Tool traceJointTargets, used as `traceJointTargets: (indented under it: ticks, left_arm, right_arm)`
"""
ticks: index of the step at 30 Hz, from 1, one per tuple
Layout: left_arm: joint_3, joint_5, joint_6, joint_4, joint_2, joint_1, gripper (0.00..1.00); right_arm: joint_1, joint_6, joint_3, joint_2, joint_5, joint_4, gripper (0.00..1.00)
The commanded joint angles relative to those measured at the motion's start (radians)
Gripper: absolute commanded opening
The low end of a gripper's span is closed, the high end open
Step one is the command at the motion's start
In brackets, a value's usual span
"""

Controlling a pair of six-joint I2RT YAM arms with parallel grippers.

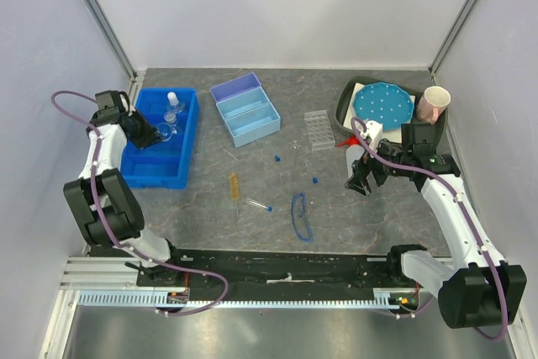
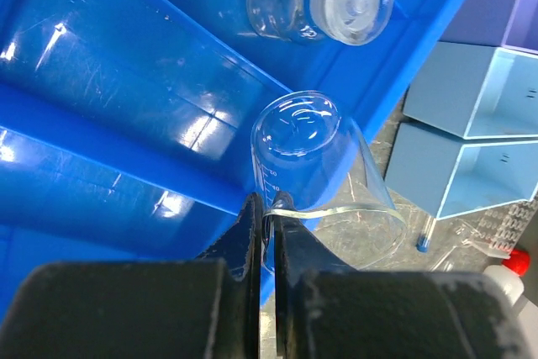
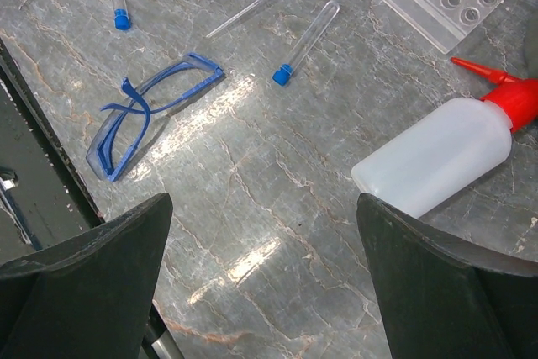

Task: Organize the chemistry lab equipment

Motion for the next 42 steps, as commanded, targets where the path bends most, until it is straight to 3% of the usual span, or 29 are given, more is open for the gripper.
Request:
traceJointTargets:
  ticks: [1, 9, 13, 24, 33, 37, 42]
  left_arm:
    - [0.048, -0.012, 0.065, 0.035, 0.071, 0.009, 0.02]
    - [0.114, -0.04, 0.076, 0.002, 0.185, 0.011, 0.04]
    - [0.134, -0.046, 0.085, -0.026, 0.233, 0.011, 0.11]
    - [0.097, -0.044, 0.079, -0.017, 0.141, 0.011, 0.11]
    - [0.152, -0.078, 0.066, -0.086, 0.236, 0.011, 0.14]
    - [0.197, -0.066, 0.082, -0.113, 0.265, 0.011, 0.28]
    - [0.255, -0.041, 0.103, -0.138, 0.294, 0.011, 0.36]
  right_arm:
    - [-0.003, -0.02, -0.001, -0.011, 0.0, 0.034, 0.98]
    - [-0.003, -0.018, -0.004, 0.001, 0.003, 0.037, 0.98]
    - [-0.003, -0.018, -0.004, 0.006, 0.006, 0.038, 0.98]
    - [-0.001, -0.018, -0.007, 0.006, 0.007, 0.04, 0.98]
    - [-0.005, -0.018, -0.009, 0.003, 0.012, 0.044, 0.98]
    - [-0.001, -0.018, -0.011, 0.001, 0.015, 0.043, 0.98]
    - [-0.003, -0.02, -0.011, -0.002, 0.017, 0.043, 0.98]
